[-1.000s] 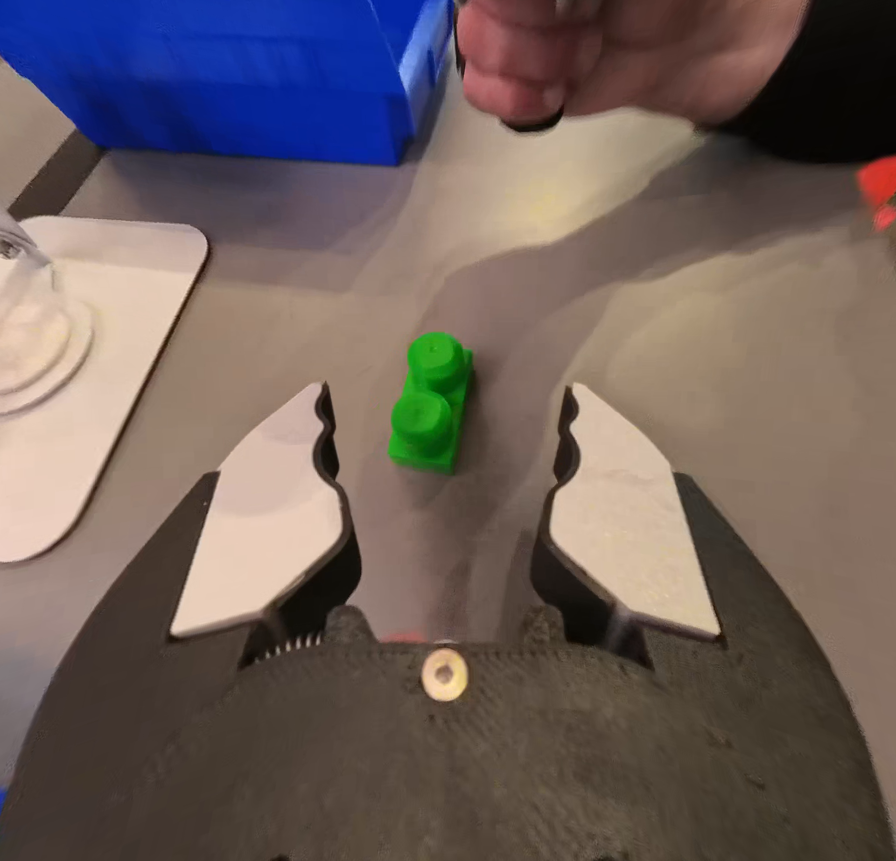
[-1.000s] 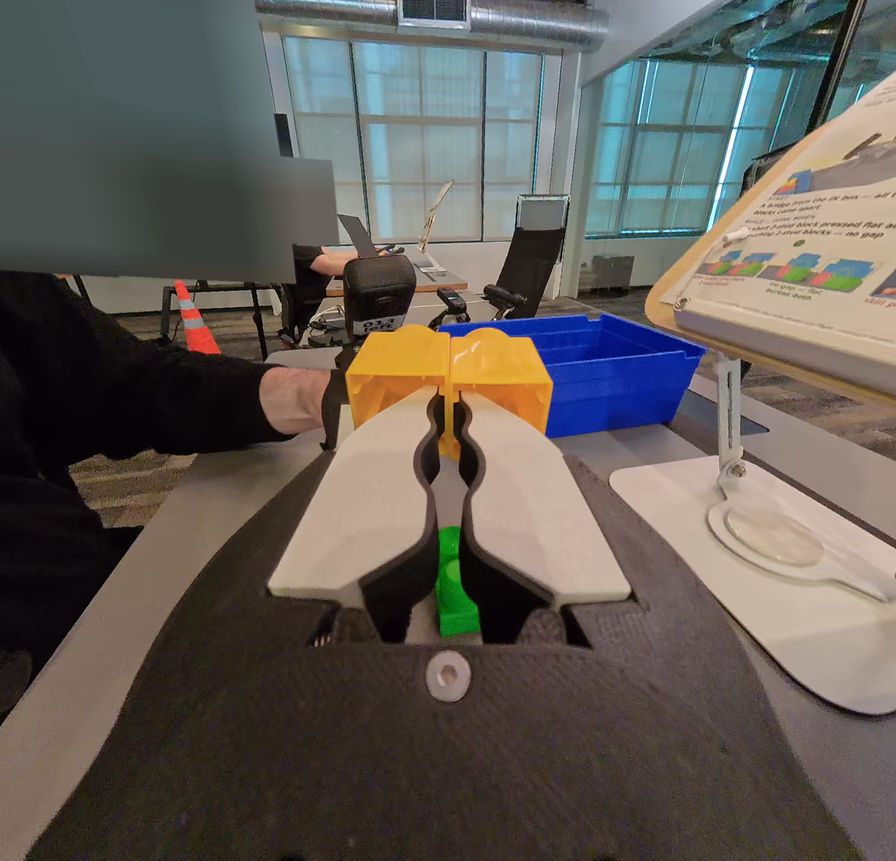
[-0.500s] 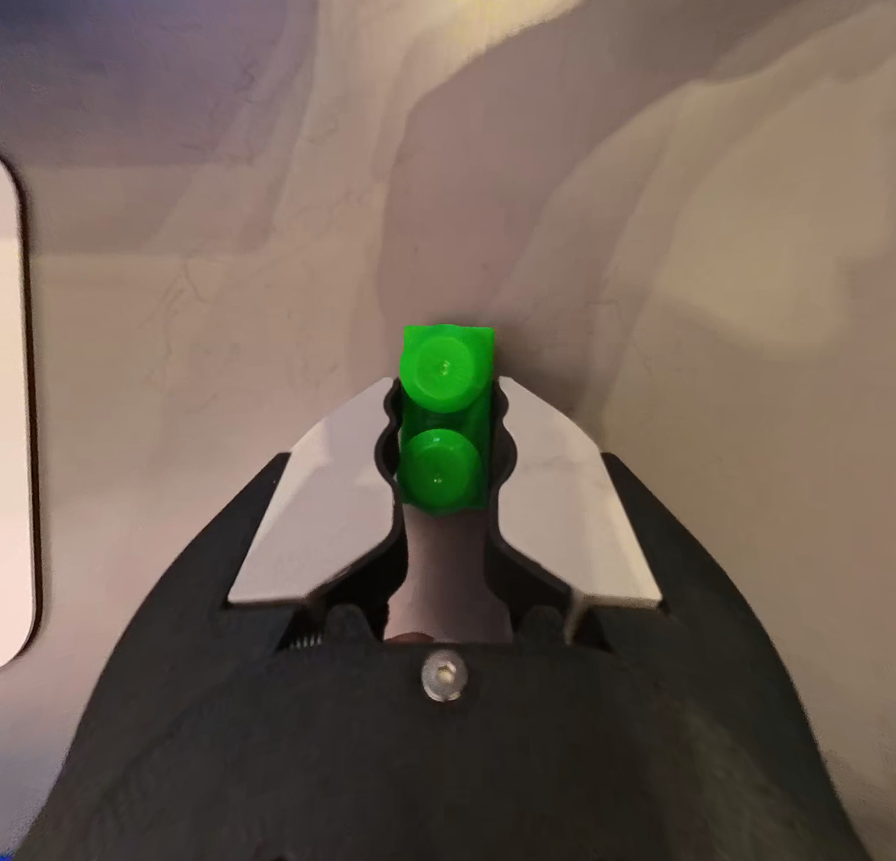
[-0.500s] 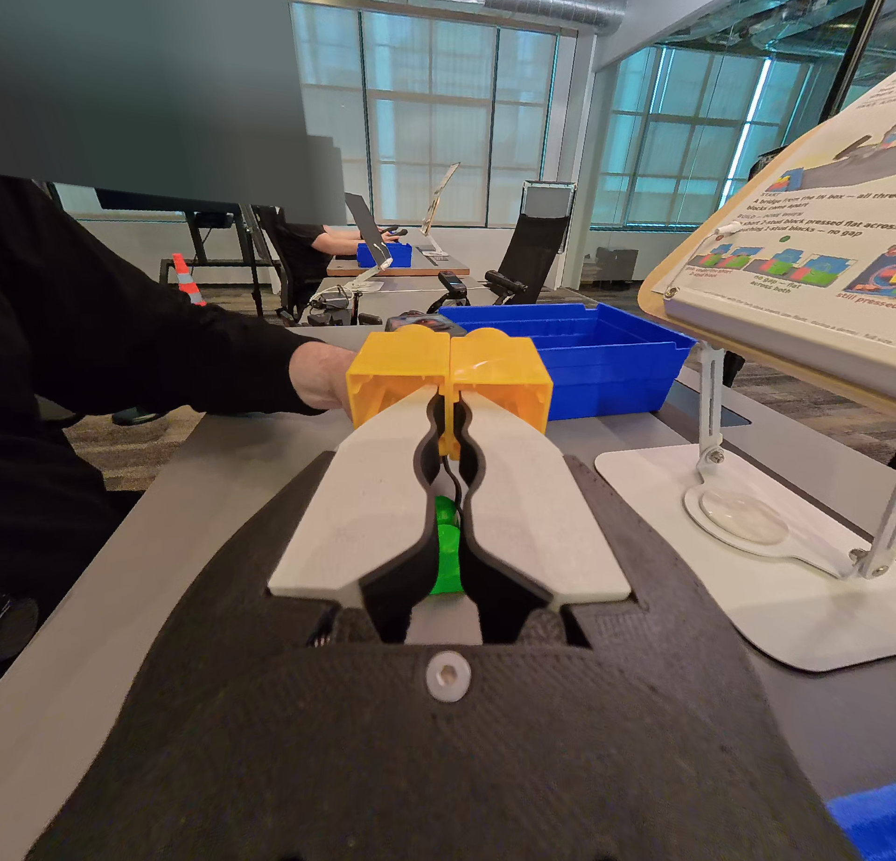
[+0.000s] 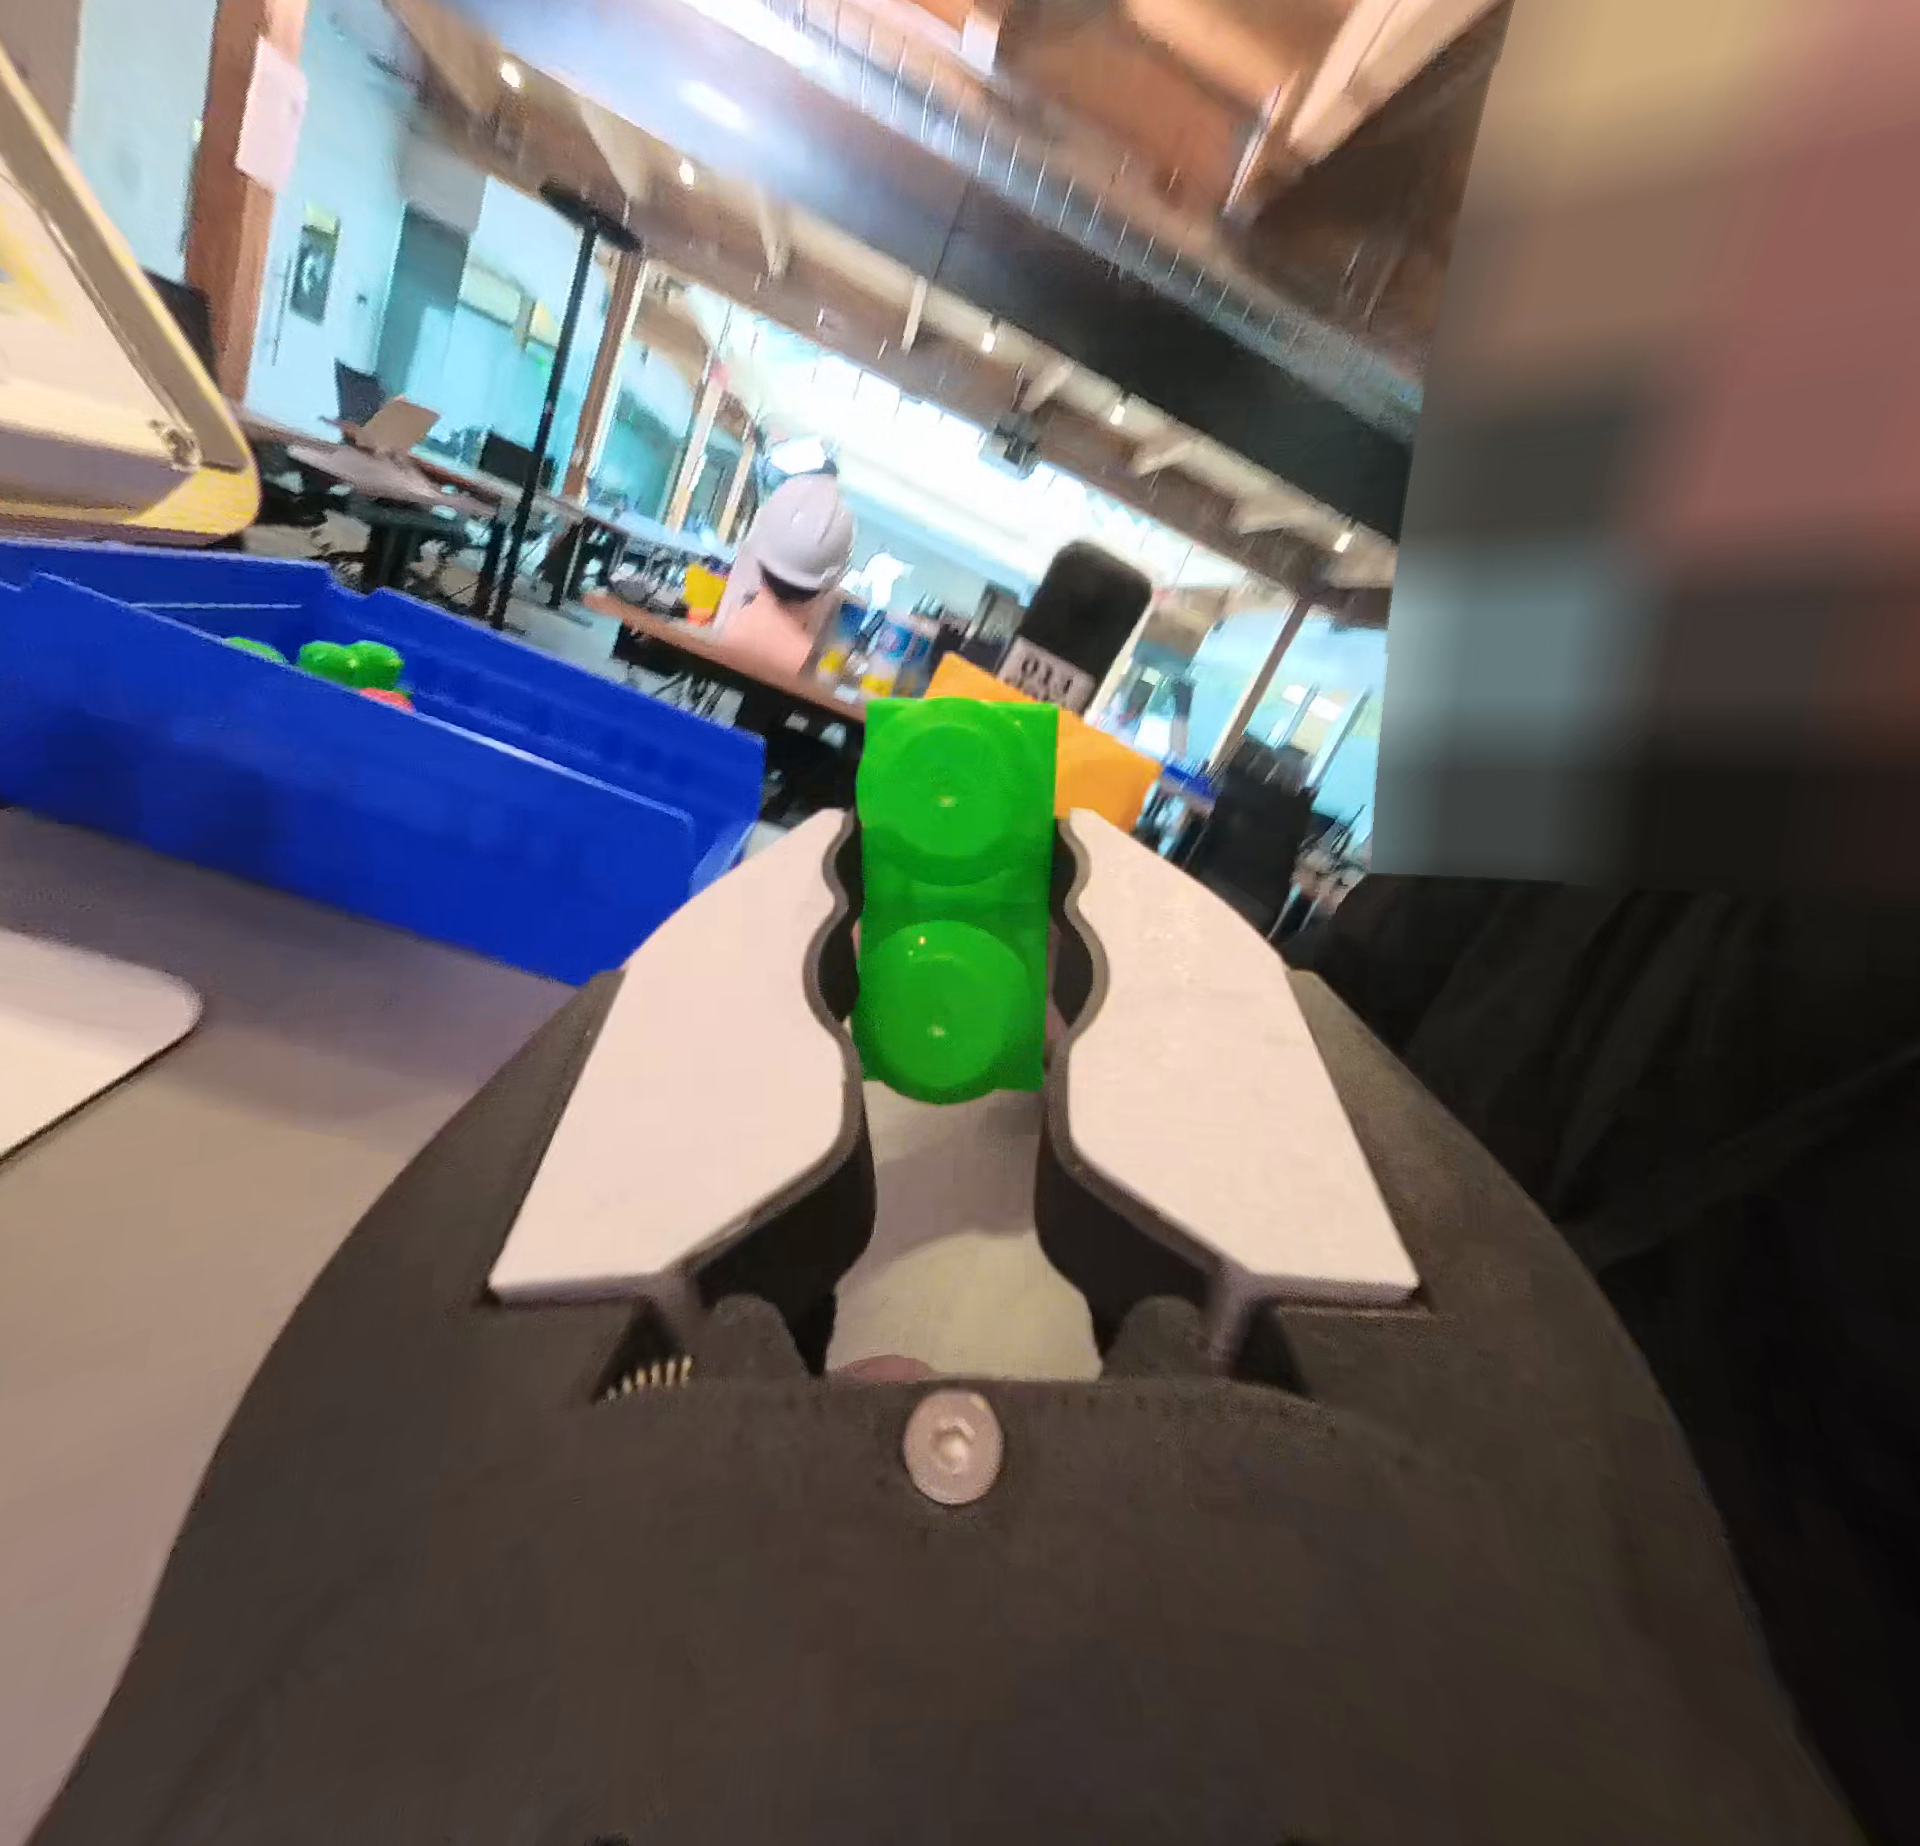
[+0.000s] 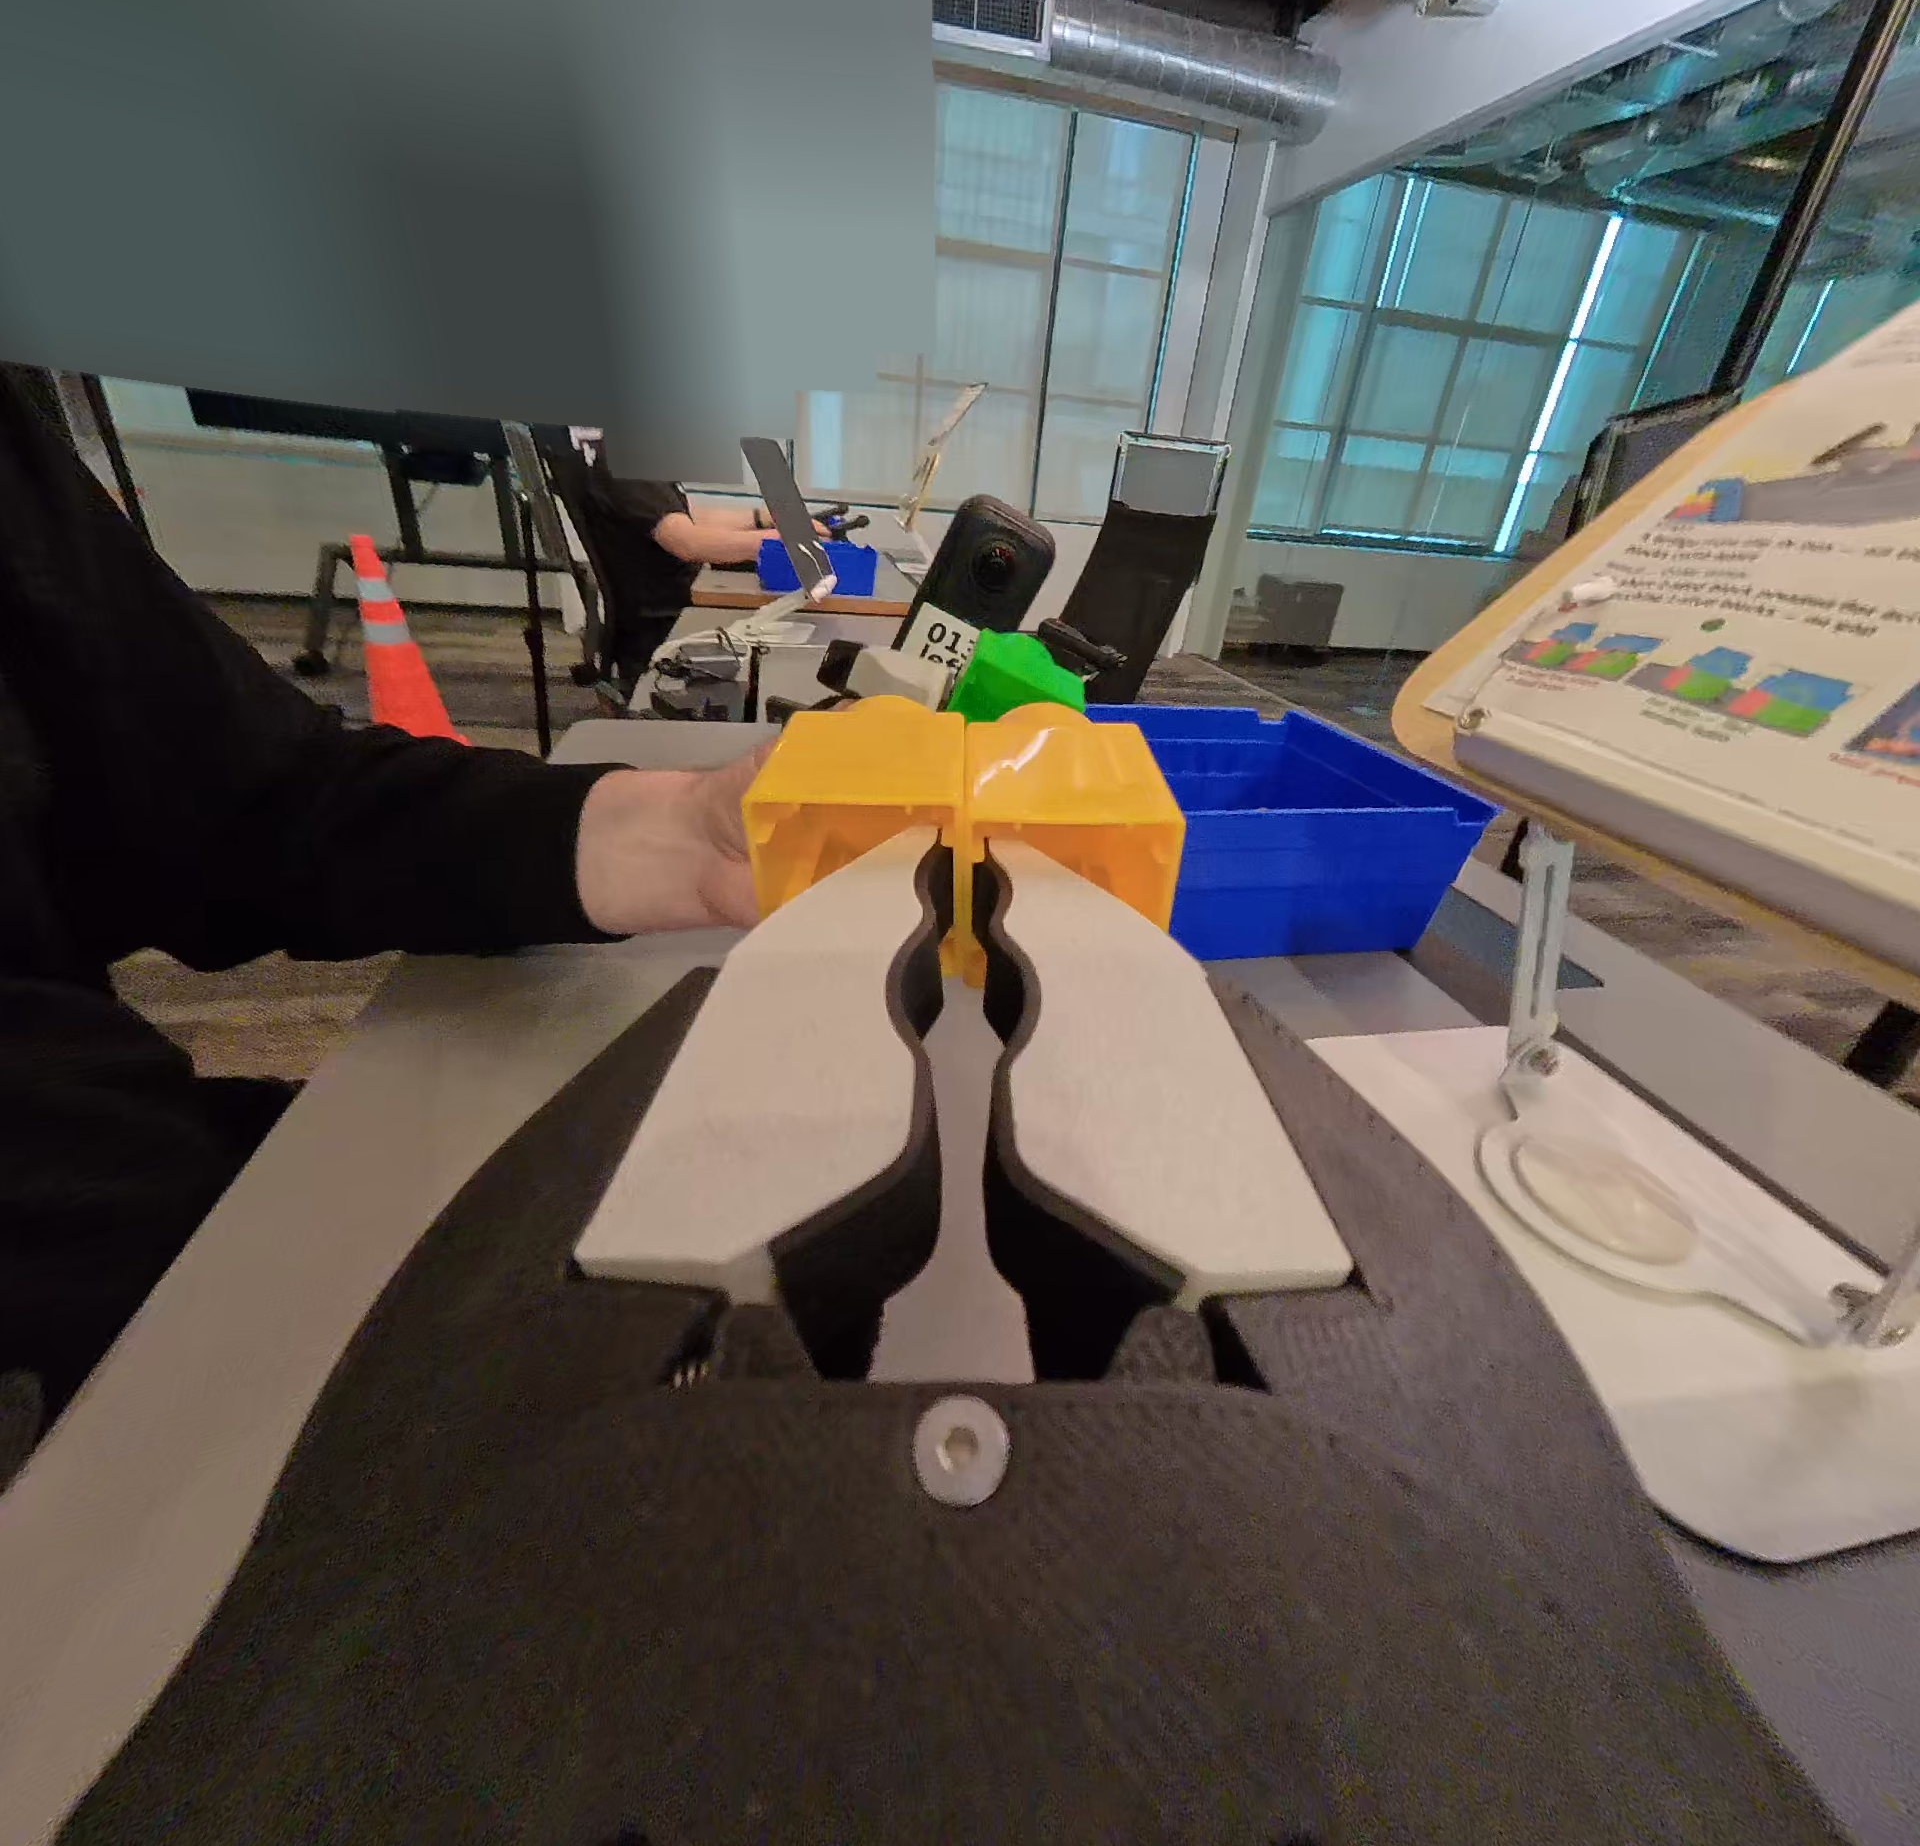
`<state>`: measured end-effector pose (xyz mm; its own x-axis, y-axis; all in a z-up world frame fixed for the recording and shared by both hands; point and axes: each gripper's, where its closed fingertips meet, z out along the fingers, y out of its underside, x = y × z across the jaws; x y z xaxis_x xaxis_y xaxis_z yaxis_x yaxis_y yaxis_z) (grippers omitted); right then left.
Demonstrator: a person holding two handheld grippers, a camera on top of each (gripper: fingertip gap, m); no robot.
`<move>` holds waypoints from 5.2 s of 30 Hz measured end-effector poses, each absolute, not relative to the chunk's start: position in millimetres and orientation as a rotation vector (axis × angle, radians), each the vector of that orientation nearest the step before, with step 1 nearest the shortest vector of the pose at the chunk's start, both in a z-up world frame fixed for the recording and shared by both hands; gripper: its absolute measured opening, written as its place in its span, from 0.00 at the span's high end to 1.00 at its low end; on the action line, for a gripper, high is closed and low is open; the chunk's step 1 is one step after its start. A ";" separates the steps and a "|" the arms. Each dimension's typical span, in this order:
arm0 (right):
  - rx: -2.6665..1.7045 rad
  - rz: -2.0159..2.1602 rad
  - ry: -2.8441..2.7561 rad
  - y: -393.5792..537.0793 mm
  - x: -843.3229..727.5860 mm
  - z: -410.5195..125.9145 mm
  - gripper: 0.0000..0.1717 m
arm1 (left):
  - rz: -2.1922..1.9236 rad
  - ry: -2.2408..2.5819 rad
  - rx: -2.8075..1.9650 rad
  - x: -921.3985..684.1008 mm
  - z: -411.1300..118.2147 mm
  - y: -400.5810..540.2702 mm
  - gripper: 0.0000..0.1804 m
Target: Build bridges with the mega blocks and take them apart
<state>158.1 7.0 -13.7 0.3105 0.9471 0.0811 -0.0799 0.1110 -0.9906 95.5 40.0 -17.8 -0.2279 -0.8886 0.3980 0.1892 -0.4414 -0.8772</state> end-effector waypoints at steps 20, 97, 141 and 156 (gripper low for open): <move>-0.996 0.015 -1.437 -18.0 111.0 -37.7 0.98 | -2.187 0.628 -1.331 94.3 -26.4 3.9 0.81; -0.899 0.135 -1.246 -30.2 119.3 -0.6 0.98 | -2.050 0.990 -1.181 102.1 1.6 -23.6 0.74; -0.835 -0.042 -1.321 -28.1 120.6 -5.5 0.94 | -2.075 0.917 -1.098 114.1 6.0 -20.9 0.80; -0.921 0.151 -1.215 -24.4 134.2 6.9 1.00 | -2.044 0.845 -1.053 113.2 15.6 -11.4 0.80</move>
<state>134.2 -24.4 6.9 0.3864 0.5565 0.7355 0.3600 0.6432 -0.6758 113.2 -11.4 15.6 -0.4434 -0.7946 0.4147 0.2697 -0.5595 -0.7838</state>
